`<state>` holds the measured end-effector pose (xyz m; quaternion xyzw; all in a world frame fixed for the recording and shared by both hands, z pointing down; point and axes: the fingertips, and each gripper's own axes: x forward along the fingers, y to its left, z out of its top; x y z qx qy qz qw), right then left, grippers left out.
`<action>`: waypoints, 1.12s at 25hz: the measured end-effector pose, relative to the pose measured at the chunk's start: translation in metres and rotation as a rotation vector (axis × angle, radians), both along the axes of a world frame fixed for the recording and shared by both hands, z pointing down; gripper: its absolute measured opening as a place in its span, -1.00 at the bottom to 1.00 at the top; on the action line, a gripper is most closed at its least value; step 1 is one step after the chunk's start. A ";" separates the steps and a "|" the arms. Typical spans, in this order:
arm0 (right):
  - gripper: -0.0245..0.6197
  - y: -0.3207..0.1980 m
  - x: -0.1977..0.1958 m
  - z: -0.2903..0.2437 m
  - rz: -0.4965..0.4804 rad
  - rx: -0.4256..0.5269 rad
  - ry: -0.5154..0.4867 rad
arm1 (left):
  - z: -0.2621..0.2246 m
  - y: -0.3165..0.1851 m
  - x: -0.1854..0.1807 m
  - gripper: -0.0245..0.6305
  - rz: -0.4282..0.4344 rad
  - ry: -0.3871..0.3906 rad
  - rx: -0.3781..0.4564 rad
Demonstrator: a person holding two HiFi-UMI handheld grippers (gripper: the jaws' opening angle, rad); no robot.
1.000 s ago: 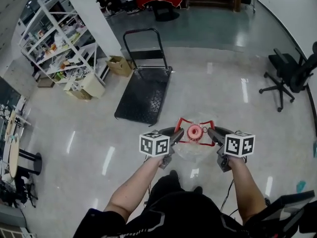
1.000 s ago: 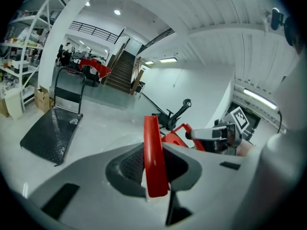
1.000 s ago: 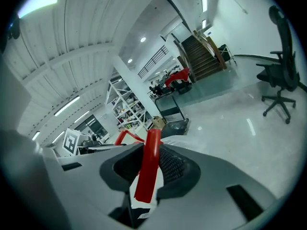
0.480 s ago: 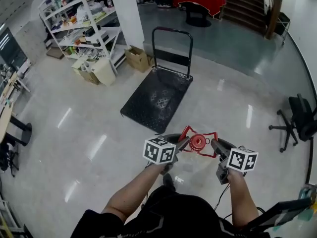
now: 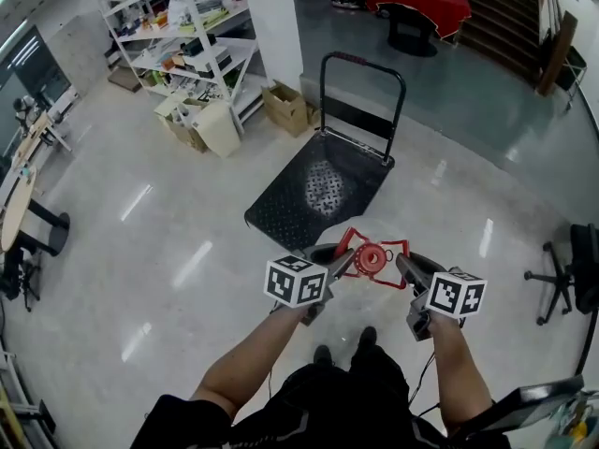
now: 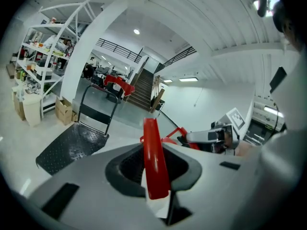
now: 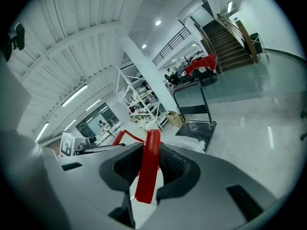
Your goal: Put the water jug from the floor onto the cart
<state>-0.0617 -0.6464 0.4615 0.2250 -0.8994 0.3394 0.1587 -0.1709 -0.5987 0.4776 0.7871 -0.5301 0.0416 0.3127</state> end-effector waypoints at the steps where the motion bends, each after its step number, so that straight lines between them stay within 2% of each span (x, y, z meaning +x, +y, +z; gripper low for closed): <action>1: -0.62 -0.012 -0.011 -0.001 -0.017 0.003 -0.002 | -0.001 -0.011 -0.010 -0.73 -0.013 -0.005 0.002; 6: -0.62 -0.072 -0.063 0.002 -0.124 0.014 -0.036 | 0.003 -0.062 -0.055 -0.73 -0.112 -0.026 -0.008; 11: -0.62 -0.144 -0.133 0.001 -0.259 0.003 -0.041 | 0.002 -0.122 -0.119 -0.73 -0.240 -0.003 -0.039; 17: -0.62 -0.198 -0.201 -0.001 -0.363 0.009 -0.057 | 0.001 -0.168 -0.182 -0.73 -0.347 -0.024 -0.031; 23: -0.62 -0.239 -0.265 0.006 -0.381 0.003 -0.049 | 0.003 -0.207 -0.243 -0.73 -0.373 -0.033 -0.031; 25: -0.62 -0.251 -0.287 0.009 -0.368 0.001 -0.042 | 0.007 -0.218 -0.263 -0.73 -0.360 -0.034 -0.031; 28: -0.62 -0.268 -0.320 0.025 -0.320 -0.057 -0.037 | 0.024 -0.233 -0.296 -0.73 -0.318 -0.022 -0.034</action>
